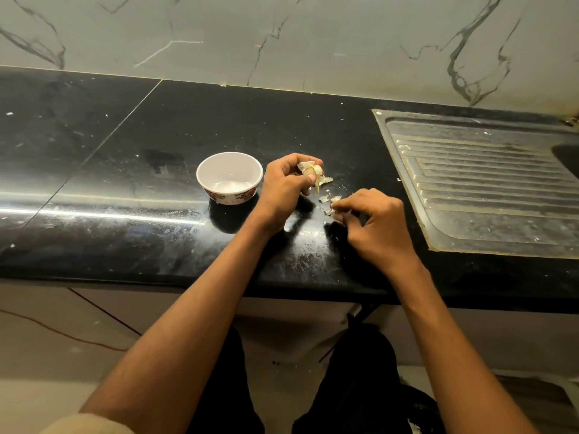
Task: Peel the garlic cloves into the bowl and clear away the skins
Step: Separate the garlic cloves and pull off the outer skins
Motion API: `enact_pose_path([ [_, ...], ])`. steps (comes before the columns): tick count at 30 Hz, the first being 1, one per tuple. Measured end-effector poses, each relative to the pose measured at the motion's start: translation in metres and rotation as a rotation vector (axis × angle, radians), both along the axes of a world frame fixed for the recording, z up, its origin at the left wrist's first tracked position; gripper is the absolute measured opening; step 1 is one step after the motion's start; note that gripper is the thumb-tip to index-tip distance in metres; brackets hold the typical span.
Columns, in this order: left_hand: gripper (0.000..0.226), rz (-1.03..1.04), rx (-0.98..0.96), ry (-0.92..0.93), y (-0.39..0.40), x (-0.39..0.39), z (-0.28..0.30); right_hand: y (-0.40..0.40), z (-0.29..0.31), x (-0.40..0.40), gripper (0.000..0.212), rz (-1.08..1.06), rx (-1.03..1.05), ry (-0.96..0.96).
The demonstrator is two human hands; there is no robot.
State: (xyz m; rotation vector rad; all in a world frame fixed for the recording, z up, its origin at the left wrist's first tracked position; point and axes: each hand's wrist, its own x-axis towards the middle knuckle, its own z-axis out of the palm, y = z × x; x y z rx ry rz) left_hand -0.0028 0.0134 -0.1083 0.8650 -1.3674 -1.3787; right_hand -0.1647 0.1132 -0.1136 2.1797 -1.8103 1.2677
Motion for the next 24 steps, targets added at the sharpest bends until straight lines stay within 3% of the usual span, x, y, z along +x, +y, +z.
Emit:
enact_pose_path([
  [4,0.034,0.004,0.005,0.013,0.0,-0.001,-0.001,-0.016,0.021,0.0,0.014,-0.096,-0.054,-0.263],
  [7,0.031,0.0,0.001,0.01,0.001,-0.001,0.0,-0.046,0.033,-0.002,0.015,-0.143,0.041,-0.335],
  [13,0.033,0.003,-0.031,-0.037,0.0,-0.002,-0.002,-0.076,0.033,-0.001,0.025,-0.142,0.202,-0.283],
  [18,0.033,0.007,-0.043,-0.059,-0.002,-0.002,-0.004,-0.059,0.032,-0.008,0.014,-0.084,0.247,-0.249],
  [24,0.035,0.007,-0.049,-0.073,-0.002,-0.003,-0.003,-0.038,0.022,-0.014,0.017,-0.016,0.389,-0.105],
])
